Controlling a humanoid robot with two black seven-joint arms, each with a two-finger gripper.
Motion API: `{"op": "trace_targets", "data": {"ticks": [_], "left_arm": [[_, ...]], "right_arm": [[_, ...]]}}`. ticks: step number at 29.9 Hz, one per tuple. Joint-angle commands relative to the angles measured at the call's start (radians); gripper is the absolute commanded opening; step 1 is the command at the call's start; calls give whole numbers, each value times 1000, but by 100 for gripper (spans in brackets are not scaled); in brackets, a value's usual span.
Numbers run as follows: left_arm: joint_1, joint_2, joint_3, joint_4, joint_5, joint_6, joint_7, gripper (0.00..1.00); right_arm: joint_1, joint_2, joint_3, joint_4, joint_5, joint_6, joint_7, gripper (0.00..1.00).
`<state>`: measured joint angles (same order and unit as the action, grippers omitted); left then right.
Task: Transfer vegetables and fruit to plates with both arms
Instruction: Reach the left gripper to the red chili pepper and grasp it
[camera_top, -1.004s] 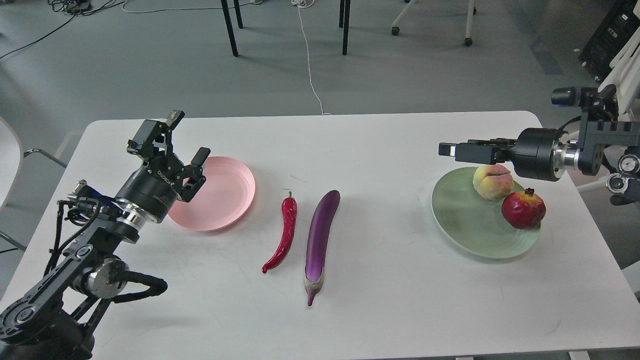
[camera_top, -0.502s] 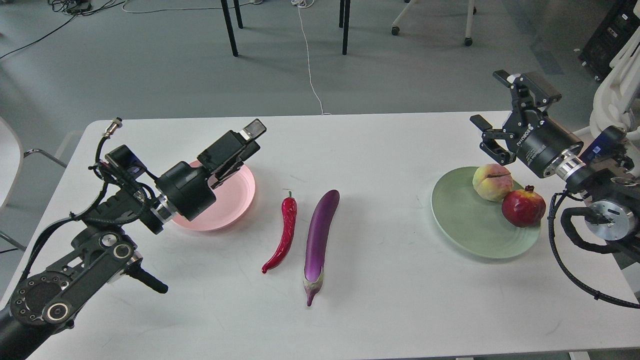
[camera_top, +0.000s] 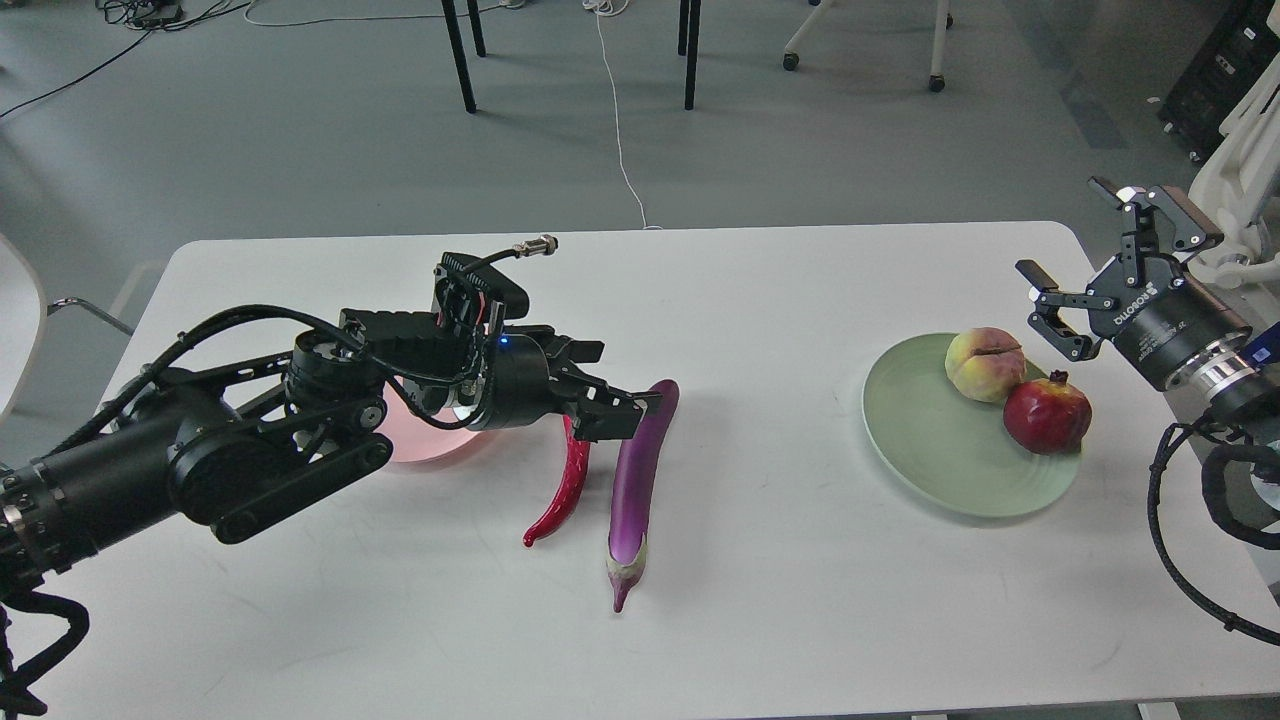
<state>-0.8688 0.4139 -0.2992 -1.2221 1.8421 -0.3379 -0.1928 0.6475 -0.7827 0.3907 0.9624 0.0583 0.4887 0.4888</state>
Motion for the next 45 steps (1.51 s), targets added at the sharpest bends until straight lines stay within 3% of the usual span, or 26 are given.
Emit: {"op": "trace_targets", "data": {"ticks": [1,9,20,29,38,45], "left_arm": [[-7,-26,31,59,-1,-45,59,100],[1,-29,32,73,-26,-150,127,100],[42,-30,34,81,-40,-145,136,99],[50,-32,34,81,-41,-142,134,94],[59,-38,35,88,-40,-141,130,82],[59,-38,35,90,-41,-145,121,59]], "right_arm": [[1,-1,11,-1,0,0,0,98],[1,-10,16,-1,0,0,0,98],[0,-12,16,1,-3,0,0,98],[0,-10,14,1,-5,0,0,98],[-2,-10,13,1,-11,0,0,98],[-2,-10,13,1,-14,0,0,98]]}}
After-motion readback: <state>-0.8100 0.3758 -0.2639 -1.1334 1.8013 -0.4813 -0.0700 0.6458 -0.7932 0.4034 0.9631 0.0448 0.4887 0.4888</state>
